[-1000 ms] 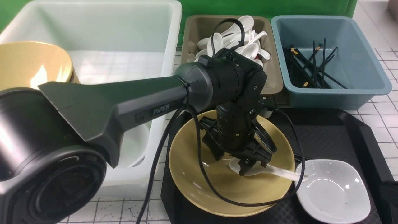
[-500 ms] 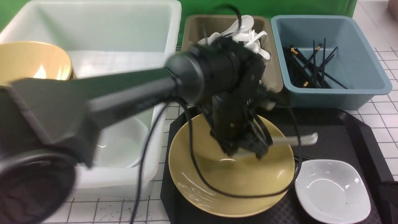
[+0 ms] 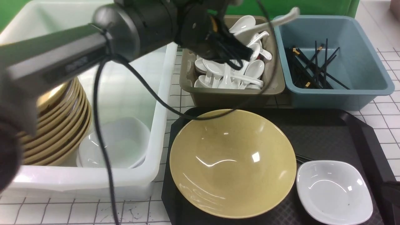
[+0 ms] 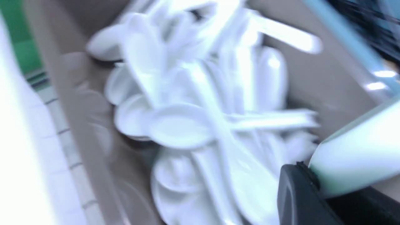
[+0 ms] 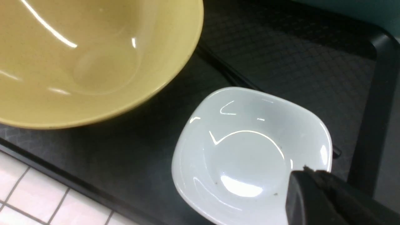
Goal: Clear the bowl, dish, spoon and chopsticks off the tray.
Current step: Use the left arm to put the soup spoon into the small storage box in the middle, then use the left arm to grab the yellow noodle bowl on the left
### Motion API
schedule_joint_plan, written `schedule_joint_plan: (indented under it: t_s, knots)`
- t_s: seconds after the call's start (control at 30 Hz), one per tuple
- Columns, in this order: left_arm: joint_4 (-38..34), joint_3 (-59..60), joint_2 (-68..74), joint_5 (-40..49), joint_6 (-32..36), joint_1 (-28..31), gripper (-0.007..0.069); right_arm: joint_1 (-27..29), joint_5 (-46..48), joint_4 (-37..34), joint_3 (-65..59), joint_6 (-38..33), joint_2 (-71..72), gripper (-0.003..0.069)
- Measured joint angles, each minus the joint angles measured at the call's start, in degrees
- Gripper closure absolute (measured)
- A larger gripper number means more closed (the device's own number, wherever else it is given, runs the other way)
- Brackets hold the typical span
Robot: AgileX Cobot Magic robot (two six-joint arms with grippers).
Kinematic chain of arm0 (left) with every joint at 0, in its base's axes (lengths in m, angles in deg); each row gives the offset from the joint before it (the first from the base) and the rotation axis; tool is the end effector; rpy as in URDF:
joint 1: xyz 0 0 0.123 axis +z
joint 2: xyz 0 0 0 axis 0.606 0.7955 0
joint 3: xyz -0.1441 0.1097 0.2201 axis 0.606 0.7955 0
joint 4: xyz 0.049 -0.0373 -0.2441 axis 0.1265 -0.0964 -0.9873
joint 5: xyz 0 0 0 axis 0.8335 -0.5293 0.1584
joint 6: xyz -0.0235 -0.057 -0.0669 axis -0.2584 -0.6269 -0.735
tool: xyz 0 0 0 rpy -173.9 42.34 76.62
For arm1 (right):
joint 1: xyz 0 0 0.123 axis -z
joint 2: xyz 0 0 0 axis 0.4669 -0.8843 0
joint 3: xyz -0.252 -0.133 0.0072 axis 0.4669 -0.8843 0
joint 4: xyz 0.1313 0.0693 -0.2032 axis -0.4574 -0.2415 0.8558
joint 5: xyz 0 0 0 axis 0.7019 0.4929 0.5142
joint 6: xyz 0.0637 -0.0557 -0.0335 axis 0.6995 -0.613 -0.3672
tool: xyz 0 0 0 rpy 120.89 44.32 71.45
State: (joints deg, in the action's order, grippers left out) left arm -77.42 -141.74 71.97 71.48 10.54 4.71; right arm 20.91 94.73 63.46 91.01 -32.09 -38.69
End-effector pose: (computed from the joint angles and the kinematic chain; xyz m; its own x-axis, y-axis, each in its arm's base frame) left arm 0.4008 -0.2489 0.2769 -0.5795 0.3102 -0.7536 0.4652 0.8852 0.0066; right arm 0.1004 0.0300 0.2442 -0.5816 -0.1950 -0.7897 -0.3440 0.9387 0.0215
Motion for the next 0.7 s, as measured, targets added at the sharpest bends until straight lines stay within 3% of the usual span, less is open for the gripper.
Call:
schedule_joint_plan:
  t_s: [0.17, 0.23, 0.4, 0.53, 0.7]
  knots:
    - [3.4, -3.2, 5.4, 3.2, -0.3, 1.1, 0.0413, -0.1, -0.1, 0.0, 0.0, 0.1, 0.0, 0.0610]
    - [4.8, -4.9, 5.6, 8.9, -0.1, 0.7, 0.0281, -0.5, -0.1, 0.0, 0.0, 0.1, 0.0, 0.0610]
    - [4.6, -10.8, 3.6, 27.7, 5.7, -2.1, 0.0104, -1.5, -0.4, -0.1, 0.0, 0.1, 0.0, 0.0610]
    - [1.7, -13.0, 2.8, 37.6, 12.2, -5.2, 0.0076, -1.8, -1.1, -0.1, 0.0, 0.1, 0.0, 0.0610]
    - [-2.3, -13.0, 5.5, 40.0, 17.2, -6.2, 0.0084, -1.8, -1.2, -0.1, 0.0, 0.1, 0.0, 0.0610]
